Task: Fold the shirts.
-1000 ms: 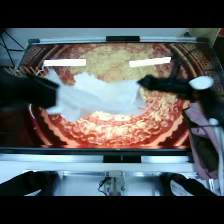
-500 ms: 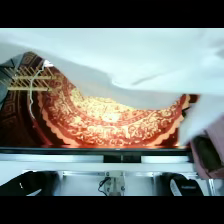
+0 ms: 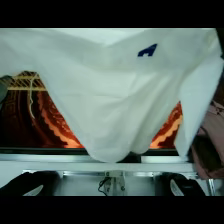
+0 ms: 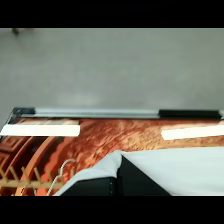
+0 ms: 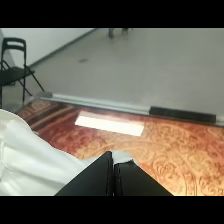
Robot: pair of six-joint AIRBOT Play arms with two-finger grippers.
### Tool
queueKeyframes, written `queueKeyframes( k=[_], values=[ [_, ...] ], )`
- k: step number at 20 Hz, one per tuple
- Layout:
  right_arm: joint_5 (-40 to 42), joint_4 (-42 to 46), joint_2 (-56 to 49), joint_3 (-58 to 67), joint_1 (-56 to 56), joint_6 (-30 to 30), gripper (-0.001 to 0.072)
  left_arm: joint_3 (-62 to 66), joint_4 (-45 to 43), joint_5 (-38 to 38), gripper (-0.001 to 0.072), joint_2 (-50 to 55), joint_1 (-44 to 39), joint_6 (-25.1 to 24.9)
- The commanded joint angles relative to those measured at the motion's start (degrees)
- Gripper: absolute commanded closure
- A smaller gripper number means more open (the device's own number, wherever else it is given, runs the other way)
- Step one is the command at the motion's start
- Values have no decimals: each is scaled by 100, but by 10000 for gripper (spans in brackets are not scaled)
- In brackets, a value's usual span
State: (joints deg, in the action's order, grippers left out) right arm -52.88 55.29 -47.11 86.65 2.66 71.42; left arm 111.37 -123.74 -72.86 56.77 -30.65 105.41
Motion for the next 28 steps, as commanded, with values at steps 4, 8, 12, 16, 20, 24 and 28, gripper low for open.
queueKeyframes(
  k=[4,8,12,16,20,24,28],
  values=[
    [2430,-673,-2535,7,-289,79,669,-407,184,-282,680,1766,619,-129],
    [3027,-1209,-3910,7,-590,79,669,-407,407,-299,680,2938,627,-125],
    [1838,-1211,-4894,7,-640,658,664,-407,1121,-938,680,3993,621,-129],
    [885,-1239,-4791,55,-409,636,104,-404,1320,-1834,680,4612,658,-1257],
    [-1202,-975,-3832,177,-87,962,106,-402,1582,-1869,681,4376,1010,-1246],
    [-2662,321,-2417,-826,-874,1884,77,-404,2249,-1875,681,4212,1469,-1233],
    [-901,313,-203,-4238,-2435,3991,77,-409,3281,-1517,681,4210,1622,-1244]
  ],
)
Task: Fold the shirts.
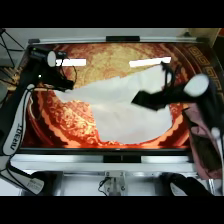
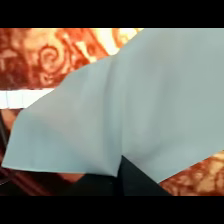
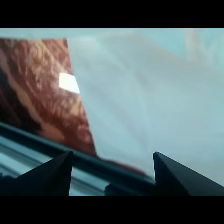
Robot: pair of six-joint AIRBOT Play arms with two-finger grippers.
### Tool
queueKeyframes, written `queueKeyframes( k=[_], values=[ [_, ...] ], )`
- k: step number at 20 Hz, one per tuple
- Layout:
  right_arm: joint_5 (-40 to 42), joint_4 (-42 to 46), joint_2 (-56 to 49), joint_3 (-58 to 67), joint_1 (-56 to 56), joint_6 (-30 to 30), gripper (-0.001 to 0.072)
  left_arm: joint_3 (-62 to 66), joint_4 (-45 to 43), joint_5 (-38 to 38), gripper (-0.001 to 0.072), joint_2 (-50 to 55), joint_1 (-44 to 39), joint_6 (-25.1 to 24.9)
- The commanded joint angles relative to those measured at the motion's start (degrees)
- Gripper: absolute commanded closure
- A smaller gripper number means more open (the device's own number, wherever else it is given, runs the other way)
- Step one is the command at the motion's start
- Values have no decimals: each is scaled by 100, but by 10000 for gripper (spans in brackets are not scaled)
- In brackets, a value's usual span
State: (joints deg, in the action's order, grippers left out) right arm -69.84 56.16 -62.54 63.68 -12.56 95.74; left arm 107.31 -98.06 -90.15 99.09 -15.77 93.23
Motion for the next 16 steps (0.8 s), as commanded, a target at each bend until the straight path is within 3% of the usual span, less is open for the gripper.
queueKeyframes(
  k=[1,4,9,12,16],
  values=[
    [1504,138,1696,-2691,-1314,2153,77,-2,730,264,681,-22,109,-92],
    [3128,-57,1910,-3985,-2461,3379,77,-2,730,227,681,-39,118,-262],
    [5383,-179,728,-4118,-3864,4454,77,-2,730,227,681,-118,122,-267],
    [6596,-885,-55,-3993,-4343,4511,77,-2,732,225,681,-118,122,-278],
    [6732,-866,-883,-3270,-4516,4494,77,-2,730,271,681,-118,122,-278]
  ],
)
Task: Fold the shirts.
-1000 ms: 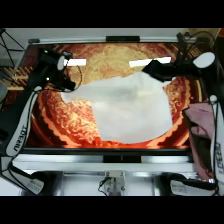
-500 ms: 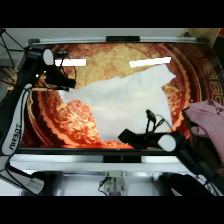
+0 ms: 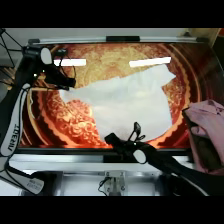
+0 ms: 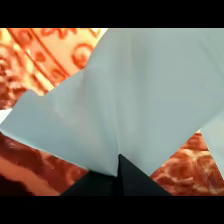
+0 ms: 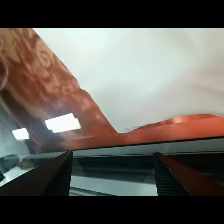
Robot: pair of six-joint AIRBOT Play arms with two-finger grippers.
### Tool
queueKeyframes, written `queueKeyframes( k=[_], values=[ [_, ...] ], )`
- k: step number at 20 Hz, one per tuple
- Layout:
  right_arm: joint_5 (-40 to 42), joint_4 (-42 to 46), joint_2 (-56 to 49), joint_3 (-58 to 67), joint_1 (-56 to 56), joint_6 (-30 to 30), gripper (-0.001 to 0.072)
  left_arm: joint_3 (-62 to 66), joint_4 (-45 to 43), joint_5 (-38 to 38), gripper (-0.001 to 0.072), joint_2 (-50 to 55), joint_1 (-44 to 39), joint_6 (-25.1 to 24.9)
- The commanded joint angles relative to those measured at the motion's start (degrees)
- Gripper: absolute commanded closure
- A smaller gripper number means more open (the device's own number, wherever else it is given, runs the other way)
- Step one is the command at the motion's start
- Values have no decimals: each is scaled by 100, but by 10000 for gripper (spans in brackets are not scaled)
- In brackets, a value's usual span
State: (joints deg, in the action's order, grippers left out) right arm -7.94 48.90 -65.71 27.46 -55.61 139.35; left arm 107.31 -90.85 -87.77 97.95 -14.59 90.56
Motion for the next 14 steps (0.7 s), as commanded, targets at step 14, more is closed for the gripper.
queueKeyframes(
  k=[14],
  values=[
    [-944,146,-496,1058,-238,-249,77,-2,11,31,681,-13,87,-11]
  ],
)
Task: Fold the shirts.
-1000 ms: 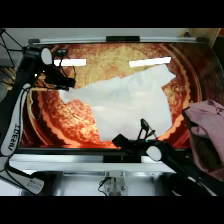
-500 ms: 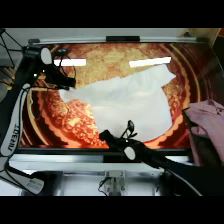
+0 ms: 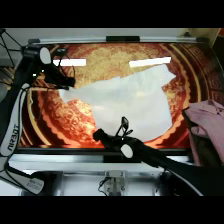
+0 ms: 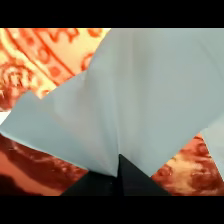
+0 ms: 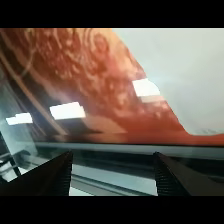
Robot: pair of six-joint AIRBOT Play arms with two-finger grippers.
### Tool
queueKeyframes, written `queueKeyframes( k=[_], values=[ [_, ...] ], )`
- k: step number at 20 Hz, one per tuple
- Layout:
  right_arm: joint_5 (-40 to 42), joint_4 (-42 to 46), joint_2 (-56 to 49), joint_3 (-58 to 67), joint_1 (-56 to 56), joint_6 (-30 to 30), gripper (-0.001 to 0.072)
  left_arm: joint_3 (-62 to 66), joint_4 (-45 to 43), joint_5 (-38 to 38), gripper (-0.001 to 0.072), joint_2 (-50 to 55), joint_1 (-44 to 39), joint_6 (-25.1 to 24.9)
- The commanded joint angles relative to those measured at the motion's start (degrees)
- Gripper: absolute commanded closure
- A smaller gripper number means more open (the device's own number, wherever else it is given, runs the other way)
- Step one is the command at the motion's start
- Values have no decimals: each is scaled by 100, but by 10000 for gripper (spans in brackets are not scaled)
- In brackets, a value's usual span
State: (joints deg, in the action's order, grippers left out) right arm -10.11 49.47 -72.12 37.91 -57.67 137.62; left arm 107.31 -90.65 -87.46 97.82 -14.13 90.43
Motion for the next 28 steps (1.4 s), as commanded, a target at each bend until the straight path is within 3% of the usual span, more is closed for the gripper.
queueKeyframes(
  k=[1,11,12,13,14,16,18,19,20,28],
  values=[
    [-734,181,83,-20,-76,-39,77,-2,-7,0,681,-4,55,2],
    [1014,181,-977,-17,-59,404,80,-2,57,-7,681,-31,66,0],
    [1154,177,-986,-17,-59,404,102,-2,57,-7,681,-33,66,2],
    [1187,179,-986,-17,-57,402,222,-2,57,-7,681,-33,66,0],
    [1165,181,-986,-17,-59,402,282,-2,59,-7,681,-33,66,0],
    [1012,179,-986,-17,-59,402,280,-2,57,-7,681,-33,66,0],
    [905,179,-922,-17,-59,407,253,-2,57,-9,681,-35,66,-2],
    [809,188,-813,-17,-59,398,180,-2,57,-9,681,-35,66,-2],
    [715,203,-699,-17,-59,367,30,-2,57,-9,681,-33,66,-2],
    [330,184,-479,-17,-59,358,30,-2,57,-7,681,-35,66,-2]
  ],
)
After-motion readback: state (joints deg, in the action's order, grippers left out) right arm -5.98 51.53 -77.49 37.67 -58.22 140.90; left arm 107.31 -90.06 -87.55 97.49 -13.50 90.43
